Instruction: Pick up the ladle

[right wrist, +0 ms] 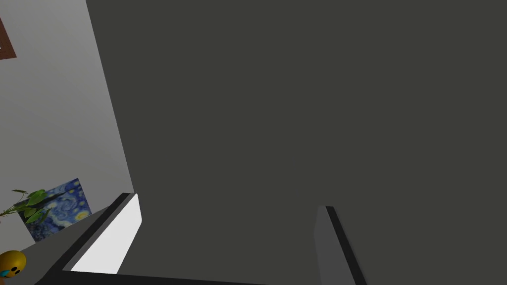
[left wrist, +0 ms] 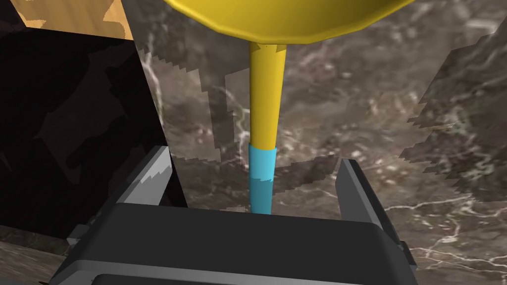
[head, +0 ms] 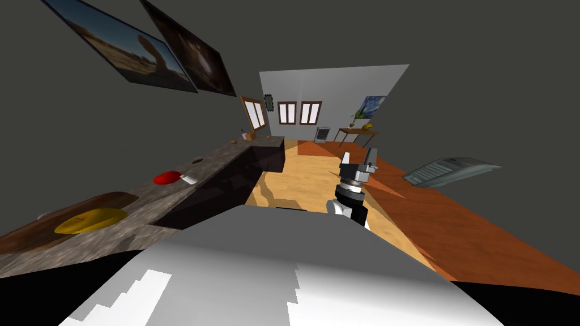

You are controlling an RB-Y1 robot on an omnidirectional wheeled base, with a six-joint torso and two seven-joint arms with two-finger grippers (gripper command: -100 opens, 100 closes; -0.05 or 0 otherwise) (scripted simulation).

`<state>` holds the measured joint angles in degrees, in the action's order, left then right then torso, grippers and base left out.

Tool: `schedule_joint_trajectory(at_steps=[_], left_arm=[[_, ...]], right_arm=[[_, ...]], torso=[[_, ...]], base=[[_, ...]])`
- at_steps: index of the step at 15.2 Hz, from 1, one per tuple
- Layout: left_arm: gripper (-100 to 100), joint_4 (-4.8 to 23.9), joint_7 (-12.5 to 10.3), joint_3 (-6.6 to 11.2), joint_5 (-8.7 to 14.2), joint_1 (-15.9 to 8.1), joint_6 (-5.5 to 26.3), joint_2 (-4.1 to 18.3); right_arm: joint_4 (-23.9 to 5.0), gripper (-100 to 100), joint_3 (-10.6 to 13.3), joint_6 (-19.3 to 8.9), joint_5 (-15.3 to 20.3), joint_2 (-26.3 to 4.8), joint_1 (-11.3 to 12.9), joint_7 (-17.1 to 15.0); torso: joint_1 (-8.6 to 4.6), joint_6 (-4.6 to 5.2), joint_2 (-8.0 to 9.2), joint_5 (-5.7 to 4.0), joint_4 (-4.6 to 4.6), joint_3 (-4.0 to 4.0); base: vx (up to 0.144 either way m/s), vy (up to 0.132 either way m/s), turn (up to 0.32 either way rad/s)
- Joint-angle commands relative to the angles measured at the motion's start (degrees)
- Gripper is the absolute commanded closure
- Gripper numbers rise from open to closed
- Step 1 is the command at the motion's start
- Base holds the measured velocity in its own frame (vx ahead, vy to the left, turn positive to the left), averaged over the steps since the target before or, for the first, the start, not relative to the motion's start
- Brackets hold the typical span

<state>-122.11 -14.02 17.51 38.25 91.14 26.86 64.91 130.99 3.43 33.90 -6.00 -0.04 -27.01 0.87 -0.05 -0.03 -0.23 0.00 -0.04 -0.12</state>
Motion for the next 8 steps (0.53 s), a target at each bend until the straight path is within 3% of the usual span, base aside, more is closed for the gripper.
schedule_joint_trajectory(at_steps=[1, 2, 3, 7, 8], left_arm=[[-100, 1.7, 0.5, -2.12, -0.7, -2.0, -0.3, -0.8], [-100, 0.7, 0.2, -0.85, -0.3, -0.8, -0.2, -0.4], [100, -0.9, -0.2, 0.8, 0.1, 0.7, 0.3, 0.2], [100, -3.4, -1.0, 3.71, 0.8, 3.3, 0.9, 1.2], [100, -2.7, -0.8, 2.86, 0.6, 2.6, 0.7, 0.9]], right_arm=[[0.0, 0, 0.0, 0.0, 0.0, 0.0, 0.0, 0.0], [0.0, 0, 0.0, 0.0, 0.0, 0.0, 0.0, 0.0], [0.0, 0, 0.0, 0.0, 0.0, 0.0, 0.0, 0.0], [0.0, 0, 0.0, 0.0, 0.0, 0.0, 0.0, 0.0], [0.0, 0, 0.0, 0.0, 0.0, 0.0, 0.0, 0.0]], torso=[[0.0, 0.0, 0.0, 0.0, 0.0, 0.0], [0.0, 0.0, -0.01, 0.0, 0.0, -0.01], [0.0, 0.0, 0.01, -0.01, 0.0, 0.0], [-0.03, 0.02, 0.18, -0.03, 0.04, 0.1], [-0.03, 0.02, 0.19, -0.03, 0.04, 0.11]], base=[[0.029, -0.003, -0.038], [0.017, -0.001, -0.014], [-0.007, -0.001, 0.073], [-0.03, 0.002, 0.051], [-0.015, 0.001, 0.006]])
